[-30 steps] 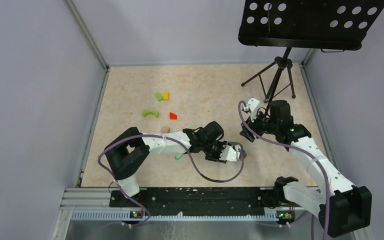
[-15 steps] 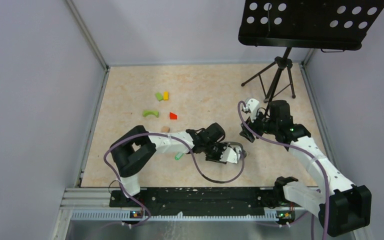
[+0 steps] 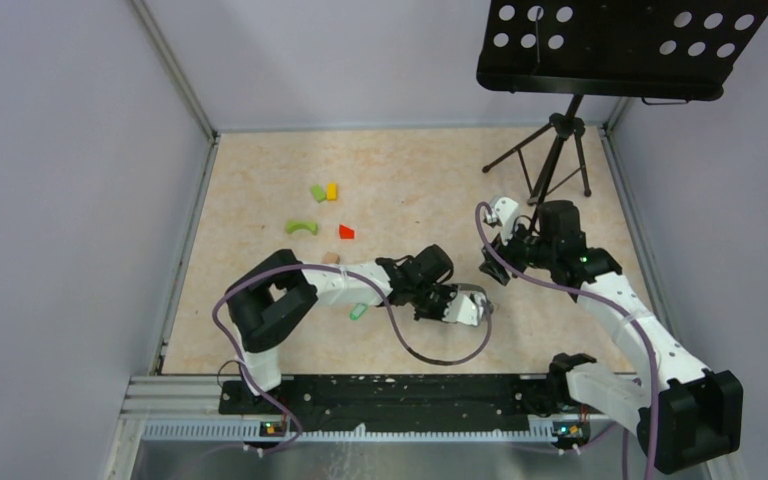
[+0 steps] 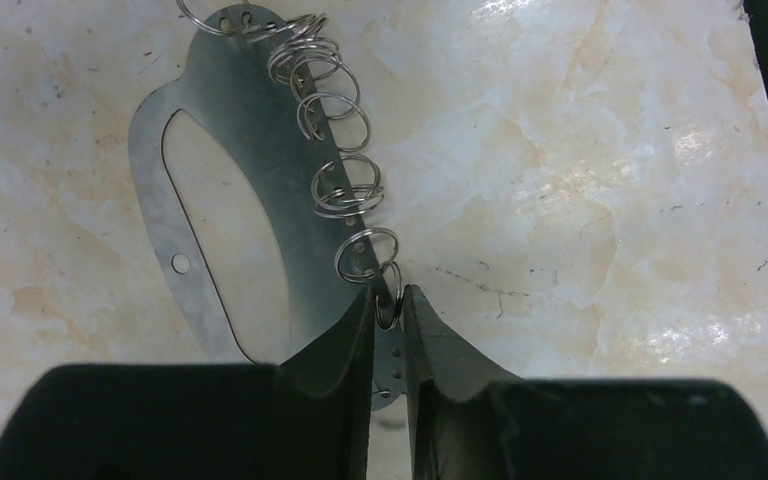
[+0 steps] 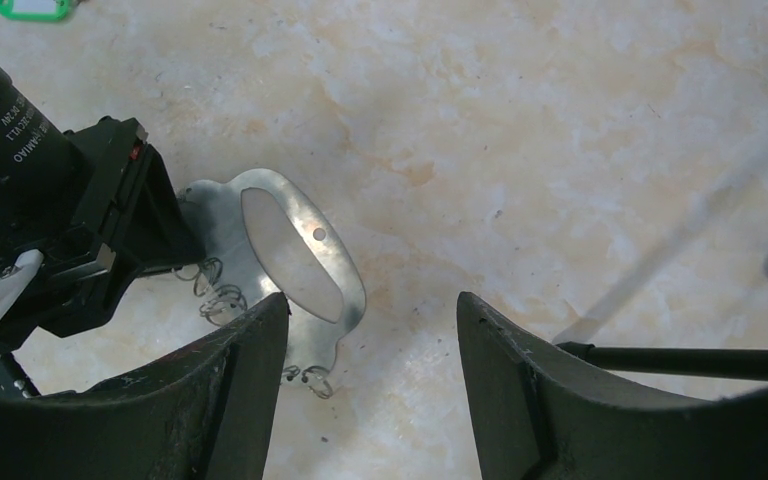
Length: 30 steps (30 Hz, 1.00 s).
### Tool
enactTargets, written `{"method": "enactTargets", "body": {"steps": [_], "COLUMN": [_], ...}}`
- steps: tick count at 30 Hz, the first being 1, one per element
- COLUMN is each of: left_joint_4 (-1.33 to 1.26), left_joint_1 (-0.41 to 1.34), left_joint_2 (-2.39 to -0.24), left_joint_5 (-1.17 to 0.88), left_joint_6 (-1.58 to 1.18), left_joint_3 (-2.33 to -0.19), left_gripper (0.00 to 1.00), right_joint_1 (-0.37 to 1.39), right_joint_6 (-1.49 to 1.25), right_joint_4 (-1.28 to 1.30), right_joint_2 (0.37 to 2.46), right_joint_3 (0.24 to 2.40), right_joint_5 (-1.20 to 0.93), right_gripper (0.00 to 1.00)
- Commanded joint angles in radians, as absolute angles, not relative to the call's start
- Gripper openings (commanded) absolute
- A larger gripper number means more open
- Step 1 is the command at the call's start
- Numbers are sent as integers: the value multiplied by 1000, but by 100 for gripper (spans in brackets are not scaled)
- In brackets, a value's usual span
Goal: Put the keys on the keyring
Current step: Pick up the keyring from the center of the board.
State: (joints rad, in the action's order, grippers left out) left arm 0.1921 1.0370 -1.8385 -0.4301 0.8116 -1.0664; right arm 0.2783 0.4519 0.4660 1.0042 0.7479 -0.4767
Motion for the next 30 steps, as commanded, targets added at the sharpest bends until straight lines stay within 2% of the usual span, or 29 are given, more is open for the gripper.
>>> {"method": "enactTargets", "body": {"steps": [1, 5, 10, 18, 25, 30], "left_joint_4": [200, 227, 257, 198, 137, 40], "left_joint_1": [1042, 1039, 990, 780, 745, 733], "left_joint_2": [-1833, -1791, -1695, -1528, -1436, -1395], "left_joint_5": [-465, -481, -582, -1007, -1070, -1083], "left_joint_6": [810, 808, 798, 755, 684, 591], "left_joint_3": [-1107, -1116, -1114, -1071, -1023, -974], "left_gripper": [16, 0, 0, 0, 0, 0], "right_joint_1": [272, 272, 272, 272, 273, 319], "right_joint_6": [466, 460, 449, 466, 454, 435], "right_joint_4": [463, 459, 458, 413, 318, 264], "right_joint_2": [1004, 1004, 986, 983, 989, 998], "right_joint_3": [776, 780, 805, 883, 884, 851], "right_joint_5": [-499, -503, -547, -806, -1048, -1083], "right_gripper": [61, 61, 61, 61, 58, 55]}}
